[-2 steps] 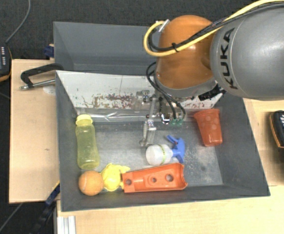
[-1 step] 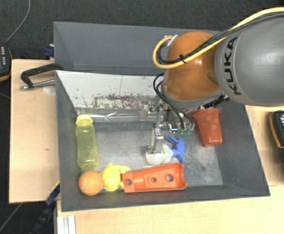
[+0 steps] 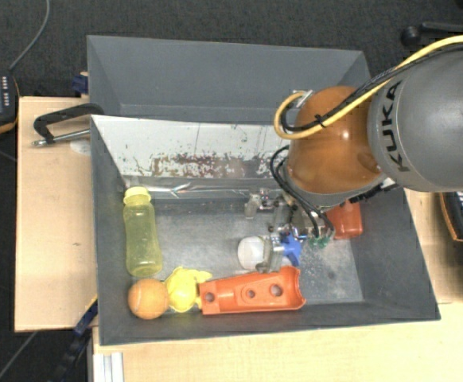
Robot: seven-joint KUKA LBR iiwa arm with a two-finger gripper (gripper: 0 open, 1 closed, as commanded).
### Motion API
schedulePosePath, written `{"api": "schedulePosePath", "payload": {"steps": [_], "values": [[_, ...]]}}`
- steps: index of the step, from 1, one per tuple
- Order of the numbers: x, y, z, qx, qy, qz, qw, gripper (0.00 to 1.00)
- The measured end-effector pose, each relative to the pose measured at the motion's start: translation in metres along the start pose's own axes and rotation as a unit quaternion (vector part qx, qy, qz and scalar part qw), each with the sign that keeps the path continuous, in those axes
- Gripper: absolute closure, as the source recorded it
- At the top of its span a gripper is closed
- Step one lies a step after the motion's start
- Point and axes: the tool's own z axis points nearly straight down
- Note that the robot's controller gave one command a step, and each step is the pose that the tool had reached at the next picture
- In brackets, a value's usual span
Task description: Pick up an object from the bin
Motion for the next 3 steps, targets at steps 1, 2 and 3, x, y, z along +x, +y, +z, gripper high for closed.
{"api": "schedulePosePath", "payload": {"steps": [1,2,3], "values": [[-0.02,-0.001,0.059,0.001,-0.0034,0.064,0.9979,0.0],[0.001,-0.032,0.071,-0.001,0.0003,0.178,0.9841,1.0],[0.001,-0.032,0.071,-0.001,0.0002,0.178,0.9841,1.0]]}}
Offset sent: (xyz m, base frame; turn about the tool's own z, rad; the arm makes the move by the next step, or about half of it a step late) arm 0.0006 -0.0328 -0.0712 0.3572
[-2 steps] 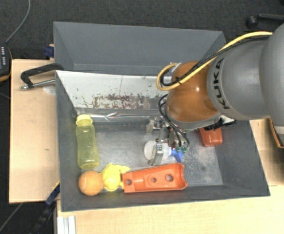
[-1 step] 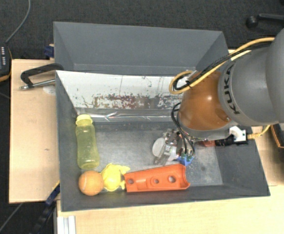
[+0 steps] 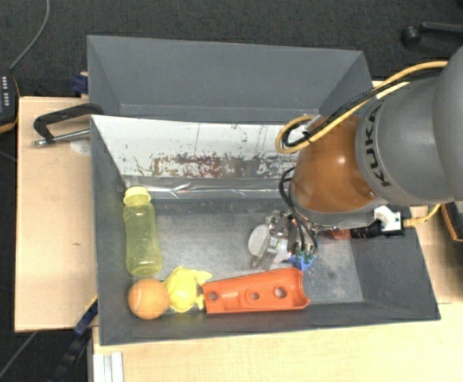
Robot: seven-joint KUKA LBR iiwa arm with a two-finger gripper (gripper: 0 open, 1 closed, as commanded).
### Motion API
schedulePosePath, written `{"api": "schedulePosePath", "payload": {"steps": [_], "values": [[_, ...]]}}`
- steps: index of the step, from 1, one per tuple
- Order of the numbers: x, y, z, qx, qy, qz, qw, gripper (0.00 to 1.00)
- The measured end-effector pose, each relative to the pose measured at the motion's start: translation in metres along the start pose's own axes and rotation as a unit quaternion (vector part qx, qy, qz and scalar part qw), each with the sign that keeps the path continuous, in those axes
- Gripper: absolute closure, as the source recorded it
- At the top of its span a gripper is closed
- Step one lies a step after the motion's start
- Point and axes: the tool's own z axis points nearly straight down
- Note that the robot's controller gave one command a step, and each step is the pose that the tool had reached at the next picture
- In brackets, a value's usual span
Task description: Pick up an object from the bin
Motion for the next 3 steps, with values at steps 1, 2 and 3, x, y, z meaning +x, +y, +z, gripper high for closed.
{"api": "schedulePosePath", "payload": {"steps": [1,2,3], "values": [[0.005,-0.002,-0.047,0.0,0.0018,-0.005,1.0,1.0],[-0.01,0.001,-0.107,-0.001,-0.0013,0.002,1.0,1.0],[-0.011,0.01,-0.187,-0.001,-0.0004,-0.003,1.0,1.0]]}}
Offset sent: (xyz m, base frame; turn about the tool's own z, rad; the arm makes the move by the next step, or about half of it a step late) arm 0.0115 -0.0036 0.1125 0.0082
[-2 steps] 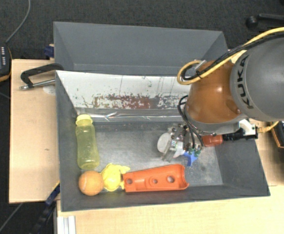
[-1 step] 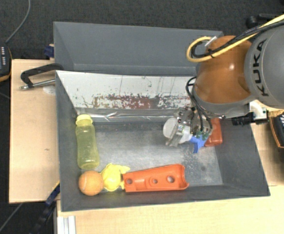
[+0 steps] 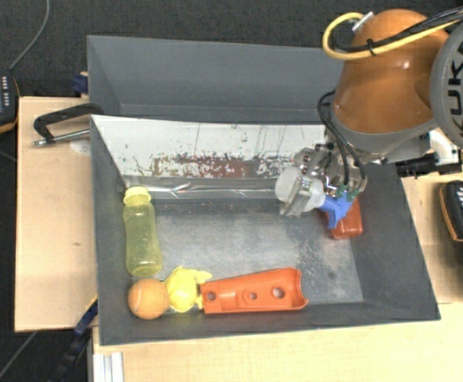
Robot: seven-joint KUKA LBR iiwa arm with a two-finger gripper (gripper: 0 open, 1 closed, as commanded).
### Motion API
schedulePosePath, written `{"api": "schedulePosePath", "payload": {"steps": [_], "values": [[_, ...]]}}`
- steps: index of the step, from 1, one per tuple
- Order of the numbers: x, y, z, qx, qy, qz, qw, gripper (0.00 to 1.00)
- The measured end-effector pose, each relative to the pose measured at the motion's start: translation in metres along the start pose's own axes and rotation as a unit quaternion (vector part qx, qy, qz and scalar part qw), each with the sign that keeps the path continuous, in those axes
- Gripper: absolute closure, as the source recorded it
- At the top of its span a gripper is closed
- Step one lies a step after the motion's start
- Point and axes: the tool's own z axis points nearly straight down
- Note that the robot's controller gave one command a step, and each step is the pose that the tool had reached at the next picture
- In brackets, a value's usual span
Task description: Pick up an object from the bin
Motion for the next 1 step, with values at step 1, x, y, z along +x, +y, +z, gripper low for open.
{"api": "schedulePosePath", "payload": {"steps": [1], "values": [[-0.0044,0.0036,0.0239,-0.002,-0.0054,0.014,0.9999,1.0]]}}
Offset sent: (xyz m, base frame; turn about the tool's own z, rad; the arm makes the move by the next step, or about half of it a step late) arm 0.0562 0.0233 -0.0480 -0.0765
